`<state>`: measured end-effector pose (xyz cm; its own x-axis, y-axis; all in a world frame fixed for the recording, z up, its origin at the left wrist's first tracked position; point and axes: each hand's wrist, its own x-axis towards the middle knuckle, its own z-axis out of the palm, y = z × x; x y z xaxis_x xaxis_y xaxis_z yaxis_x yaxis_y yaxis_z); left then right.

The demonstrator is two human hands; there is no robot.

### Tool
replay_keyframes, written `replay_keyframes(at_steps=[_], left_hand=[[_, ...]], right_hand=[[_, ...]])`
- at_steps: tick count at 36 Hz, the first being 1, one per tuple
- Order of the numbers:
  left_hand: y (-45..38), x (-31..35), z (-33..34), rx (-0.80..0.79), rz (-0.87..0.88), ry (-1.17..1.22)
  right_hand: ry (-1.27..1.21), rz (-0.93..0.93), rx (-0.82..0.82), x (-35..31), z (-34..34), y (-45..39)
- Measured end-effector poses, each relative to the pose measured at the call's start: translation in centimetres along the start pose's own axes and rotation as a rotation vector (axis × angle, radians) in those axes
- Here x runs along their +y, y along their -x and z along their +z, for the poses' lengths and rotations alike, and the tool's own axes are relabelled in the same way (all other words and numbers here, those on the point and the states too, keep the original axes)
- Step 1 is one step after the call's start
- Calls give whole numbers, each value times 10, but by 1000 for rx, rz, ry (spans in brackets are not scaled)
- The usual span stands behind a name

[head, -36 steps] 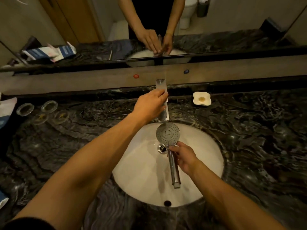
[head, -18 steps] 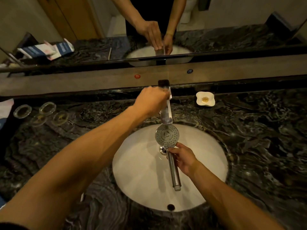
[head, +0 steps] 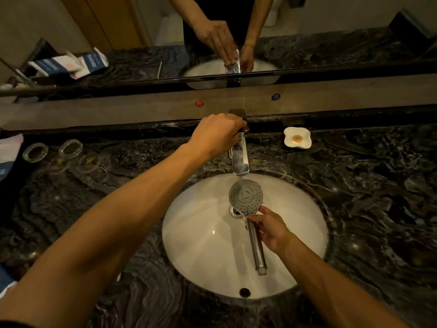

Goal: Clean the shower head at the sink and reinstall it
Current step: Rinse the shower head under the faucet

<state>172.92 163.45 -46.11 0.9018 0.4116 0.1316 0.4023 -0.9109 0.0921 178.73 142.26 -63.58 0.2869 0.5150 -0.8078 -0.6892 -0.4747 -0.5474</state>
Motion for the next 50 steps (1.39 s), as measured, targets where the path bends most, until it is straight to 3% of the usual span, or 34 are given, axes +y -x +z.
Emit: replay_keyframes(at_steps=[14, 23, 35, 44, 50], left_hand=[[21, 0, 13, 228, -52, 67], [21, 1, 14, 249, -59, 82], [23, 2, 11, 248, -54, 87], [23, 2, 12, 268, -41, 75], [21, 2, 13, 279, -50, 71]], right_hand=[[-28, -56, -50, -39, 30, -5], [-15, -49, -34, -33, -5, 0], [12, -26, -107, -29, 32, 1], [-3, -64, -15, -45, 3, -6], [44, -28, -73, -41, 13, 0]])
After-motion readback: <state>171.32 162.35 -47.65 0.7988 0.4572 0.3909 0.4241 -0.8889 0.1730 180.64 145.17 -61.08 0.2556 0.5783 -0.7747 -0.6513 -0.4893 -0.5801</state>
